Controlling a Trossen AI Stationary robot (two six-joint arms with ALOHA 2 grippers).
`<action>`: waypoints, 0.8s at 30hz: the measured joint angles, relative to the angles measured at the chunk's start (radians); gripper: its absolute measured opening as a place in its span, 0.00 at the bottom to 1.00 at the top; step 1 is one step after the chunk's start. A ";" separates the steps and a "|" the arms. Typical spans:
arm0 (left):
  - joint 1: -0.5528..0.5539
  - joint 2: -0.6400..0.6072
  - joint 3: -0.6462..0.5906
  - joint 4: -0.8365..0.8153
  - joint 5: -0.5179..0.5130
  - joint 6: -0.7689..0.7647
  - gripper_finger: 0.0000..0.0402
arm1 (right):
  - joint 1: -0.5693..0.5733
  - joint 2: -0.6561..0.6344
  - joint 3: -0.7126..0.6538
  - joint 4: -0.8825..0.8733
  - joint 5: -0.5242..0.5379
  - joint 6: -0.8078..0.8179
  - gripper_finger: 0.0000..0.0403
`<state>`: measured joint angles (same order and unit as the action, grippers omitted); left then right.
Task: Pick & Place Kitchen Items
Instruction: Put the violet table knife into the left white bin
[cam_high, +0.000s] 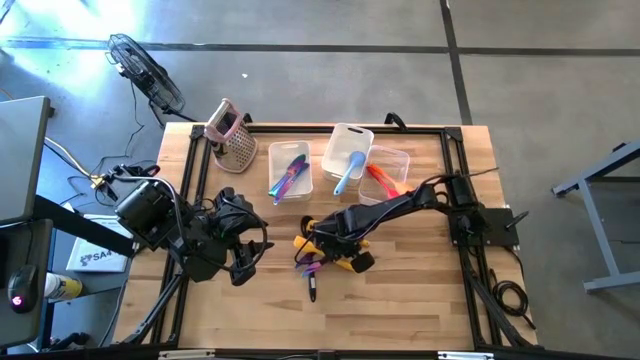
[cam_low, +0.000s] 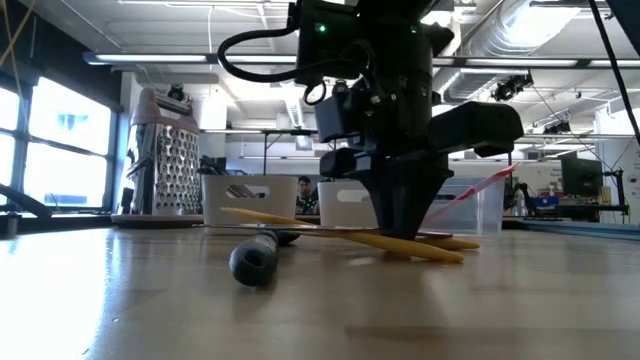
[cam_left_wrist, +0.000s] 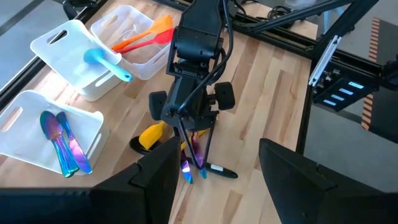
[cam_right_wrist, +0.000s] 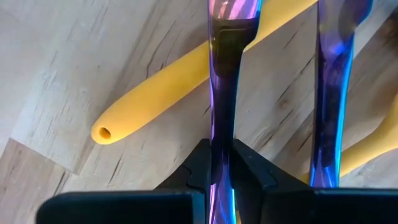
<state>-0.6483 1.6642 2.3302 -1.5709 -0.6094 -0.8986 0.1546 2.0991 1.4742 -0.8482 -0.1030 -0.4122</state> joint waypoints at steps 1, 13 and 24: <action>0.000 0.000 0.000 0.000 0.000 0.000 0.53 | 0.001 0.000 0.000 0.000 0.000 0.000 0.07; 0.000 0.000 0.000 0.000 0.000 0.003 0.53 | 0.007 -0.018 -0.005 -0.074 -0.013 0.017 0.07; 0.000 0.005 0.001 0.000 0.014 0.032 0.53 | 0.051 -0.230 -0.004 -0.090 0.040 0.101 0.07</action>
<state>-0.6483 1.6693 2.3313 -1.5711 -0.5955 -0.8662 0.2052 1.8687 1.4701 -0.9378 -0.0628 -0.3112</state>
